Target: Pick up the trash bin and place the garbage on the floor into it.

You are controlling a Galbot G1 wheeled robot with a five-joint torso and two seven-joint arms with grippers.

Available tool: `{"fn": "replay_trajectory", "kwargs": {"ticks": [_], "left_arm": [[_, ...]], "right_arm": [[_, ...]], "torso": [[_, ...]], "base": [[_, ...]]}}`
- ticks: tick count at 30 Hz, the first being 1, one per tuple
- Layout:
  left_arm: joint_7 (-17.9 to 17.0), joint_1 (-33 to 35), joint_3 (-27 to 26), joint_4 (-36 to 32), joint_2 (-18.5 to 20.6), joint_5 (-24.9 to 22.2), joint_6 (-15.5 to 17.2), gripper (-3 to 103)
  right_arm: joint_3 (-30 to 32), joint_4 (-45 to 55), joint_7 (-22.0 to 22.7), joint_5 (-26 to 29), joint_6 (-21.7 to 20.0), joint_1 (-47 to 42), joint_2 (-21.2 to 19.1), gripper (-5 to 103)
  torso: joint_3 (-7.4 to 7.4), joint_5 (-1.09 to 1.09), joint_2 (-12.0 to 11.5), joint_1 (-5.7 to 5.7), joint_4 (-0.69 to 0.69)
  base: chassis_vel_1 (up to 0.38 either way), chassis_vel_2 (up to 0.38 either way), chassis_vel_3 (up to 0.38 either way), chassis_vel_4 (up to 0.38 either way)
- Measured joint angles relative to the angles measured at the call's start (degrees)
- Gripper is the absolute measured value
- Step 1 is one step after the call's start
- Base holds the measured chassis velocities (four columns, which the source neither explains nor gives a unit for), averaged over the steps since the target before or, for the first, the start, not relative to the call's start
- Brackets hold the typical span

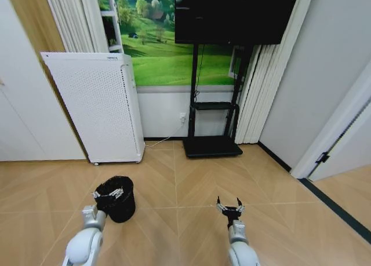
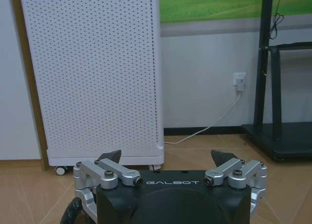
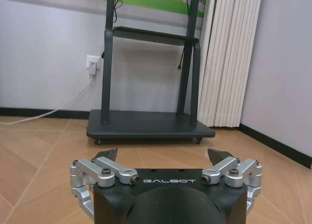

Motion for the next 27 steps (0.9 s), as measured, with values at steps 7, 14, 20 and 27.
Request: {"fn": "replay_trajectory", "kwargs": {"ticks": [7,14,20,27], "left_arm": [[0.71,1.57,-0.33,-2.81,1.40,-1.22,0.28,100],[0.36,1.06,-1.30,-7.22,5.27,-7.56,4.69,100],[0.17,0.49,-1.85,-9.83,7.84,-10.85,8.13,100],[-0.59,0.32,-1.84,-10.06,7.07,-10.86,7.54,100]], "right_arm": [[0.71,2.53,-4.89,5.67,-0.09,1.22,-0.66,100],[5.02,8.51,-12.02,9.58,-8.67,3.11,-1.29,100],[5.99,9.58,-12.70,10.86,-10.50,4.86,-2.47,100],[6.05,9.45,-12.59,10.29,-10.03,4.32,-2.41,100]], "torso": [[0.00,0.00,0.00,0.00,0.00],[0.00,-0.01,0.00,0.00,0.00],[0.00,0.00,-0.01,0.00,0.00],[0.27,-0.01,0.31,0.07,0.00]], "base": [[0.000,0.000,0.000,0.000],[0.000,0.000,0.000,0.000],[0.000,0.000,0.000,0.000],[0.000,0.000,0.000,0.000]]}}
